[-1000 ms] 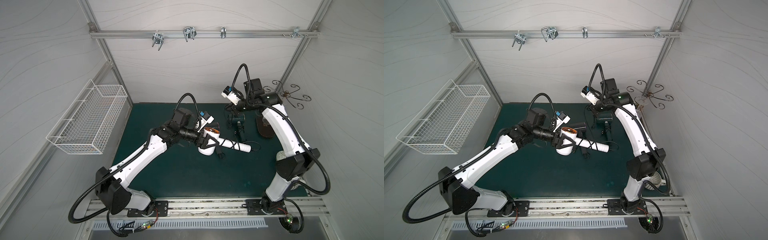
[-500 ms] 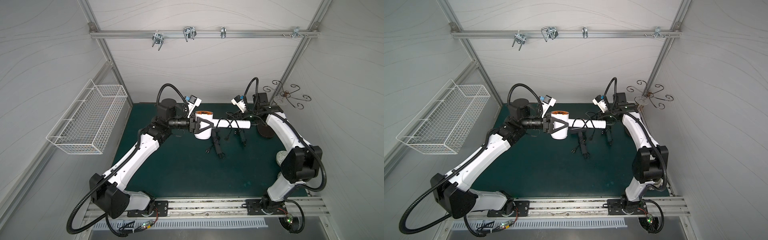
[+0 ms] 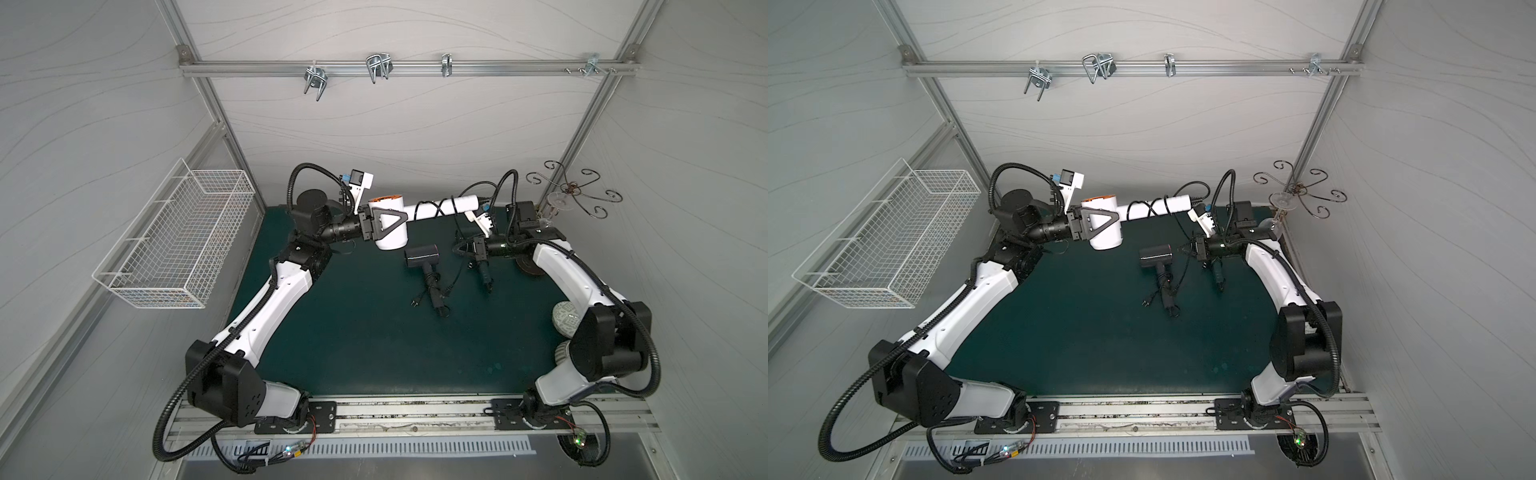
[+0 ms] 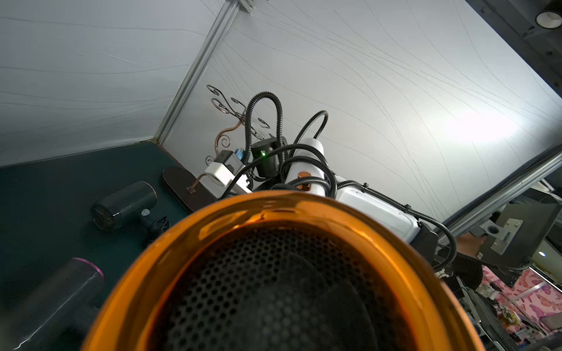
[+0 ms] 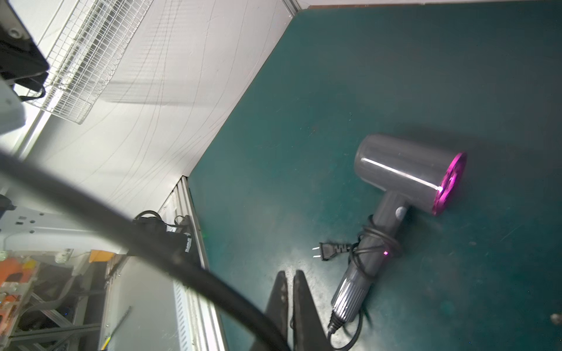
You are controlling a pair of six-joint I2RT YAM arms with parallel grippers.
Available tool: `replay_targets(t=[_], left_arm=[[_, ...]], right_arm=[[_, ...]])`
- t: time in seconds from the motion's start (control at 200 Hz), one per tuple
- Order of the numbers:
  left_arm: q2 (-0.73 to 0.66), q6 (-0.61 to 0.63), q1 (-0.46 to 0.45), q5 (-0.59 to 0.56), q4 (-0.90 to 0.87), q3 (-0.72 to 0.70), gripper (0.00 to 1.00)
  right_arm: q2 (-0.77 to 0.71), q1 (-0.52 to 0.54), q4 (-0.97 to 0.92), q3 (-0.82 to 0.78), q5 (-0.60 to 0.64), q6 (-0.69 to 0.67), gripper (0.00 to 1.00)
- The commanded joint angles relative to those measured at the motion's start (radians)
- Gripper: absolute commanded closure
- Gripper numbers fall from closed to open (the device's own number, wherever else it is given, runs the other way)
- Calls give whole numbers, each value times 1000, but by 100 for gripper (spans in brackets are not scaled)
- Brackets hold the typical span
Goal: Wrap the cord around the hair dryer
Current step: Wrap the power cord around the hair dryer.
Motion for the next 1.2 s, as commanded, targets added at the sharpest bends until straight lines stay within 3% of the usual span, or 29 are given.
replay_targets(t=[0.0, 0.215, 0.5, 0.84, 0.995, 1.191], left_arm=[[0, -3, 21, -79, 87, 41, 100], [45, 46, 69, -174, 19, 77, 100], [93, 130, 97, -238, -87, 93, 100], [149, 451, 65, -254, -528, 235, 100], [170, 580, 7, -271, -713, 286, 100], [189, 715, -78, -313, -922, 338, 100]], right_arm=[[-86, 63, 32, -62, 37, 35, 100], [-184, 190, 13, -143, 160, 53, 100], [-241, 318, -133, -110, 287, 17, 100], [-62, 442, -679, 355, 545, -221, 100], [9, 457, -790, 557, 651, -284, 100], [13, 466, -716, 632, 942, -332, 100]])
